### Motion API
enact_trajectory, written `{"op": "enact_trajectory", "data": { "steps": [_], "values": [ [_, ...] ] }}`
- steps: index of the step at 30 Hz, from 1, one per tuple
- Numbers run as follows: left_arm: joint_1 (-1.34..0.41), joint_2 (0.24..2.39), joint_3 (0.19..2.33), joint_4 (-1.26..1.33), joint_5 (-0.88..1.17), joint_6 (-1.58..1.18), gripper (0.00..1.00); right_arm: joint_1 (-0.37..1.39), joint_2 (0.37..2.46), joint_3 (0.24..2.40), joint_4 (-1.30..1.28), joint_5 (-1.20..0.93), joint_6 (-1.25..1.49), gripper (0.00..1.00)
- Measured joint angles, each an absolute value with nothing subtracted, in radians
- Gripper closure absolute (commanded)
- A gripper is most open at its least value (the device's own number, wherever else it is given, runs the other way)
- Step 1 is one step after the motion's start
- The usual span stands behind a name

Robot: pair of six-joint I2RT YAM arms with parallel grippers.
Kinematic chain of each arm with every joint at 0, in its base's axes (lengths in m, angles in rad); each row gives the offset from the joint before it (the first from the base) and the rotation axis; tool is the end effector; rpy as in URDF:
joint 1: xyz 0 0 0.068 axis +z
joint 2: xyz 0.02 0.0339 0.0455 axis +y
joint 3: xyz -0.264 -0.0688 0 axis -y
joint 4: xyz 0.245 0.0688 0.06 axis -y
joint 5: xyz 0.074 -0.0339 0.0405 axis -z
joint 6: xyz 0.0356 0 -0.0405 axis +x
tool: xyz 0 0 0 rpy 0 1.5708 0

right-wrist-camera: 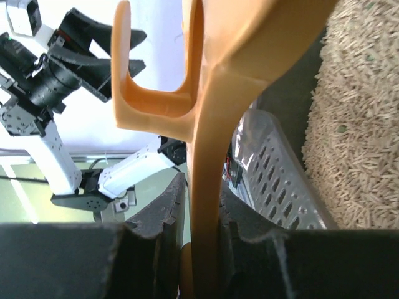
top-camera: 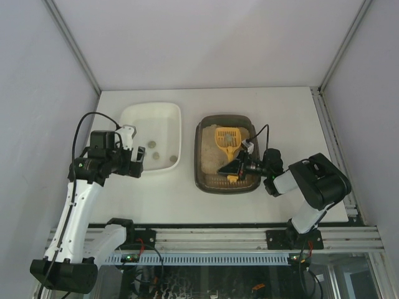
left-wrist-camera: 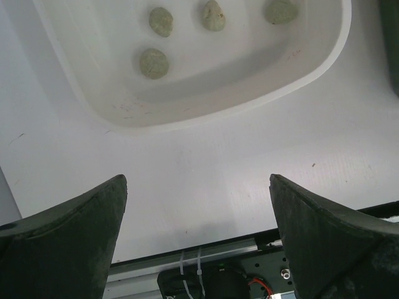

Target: Clean the litter box

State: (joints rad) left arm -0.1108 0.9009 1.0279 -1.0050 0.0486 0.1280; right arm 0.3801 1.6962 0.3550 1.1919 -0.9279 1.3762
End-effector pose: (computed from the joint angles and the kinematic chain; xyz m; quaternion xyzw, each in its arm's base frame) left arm 0.1603 -0.0196 0.3267 0.1202 0.9326 -0.0199 0.3396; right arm 0.2323 0.1235 0.1363 0.0673 0.7349 0.6656 0.1116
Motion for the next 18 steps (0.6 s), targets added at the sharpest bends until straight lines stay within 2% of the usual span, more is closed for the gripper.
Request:
{"op": "enact_trajectory", "data": {
  "steps": [5,10,15,18],
  "values": [
    [-0.076,0.900,1.026,-1.005,0.069,0.136,0.00,0.392,1.636,0.358,1.141,-0.926,1.356,1.00],
    [-0.056,0.913,1.026,-1.004,0.090,0.143,0.00,0.456,1.520,0.407,0.892,-0.921,1.233,1.00],
    [-0.021,0.922,1.024,-1.004,0.114,0.144,0.00,0.337,1.372,0.356,0.818,-0.927,1.193,1.00],
    [-0.005,0.918,1.019,-1.004,0.121,0.147,0.00,0.380,1.295,0.376,0.615,-0.876,1.080,1.00]
  ]
}}
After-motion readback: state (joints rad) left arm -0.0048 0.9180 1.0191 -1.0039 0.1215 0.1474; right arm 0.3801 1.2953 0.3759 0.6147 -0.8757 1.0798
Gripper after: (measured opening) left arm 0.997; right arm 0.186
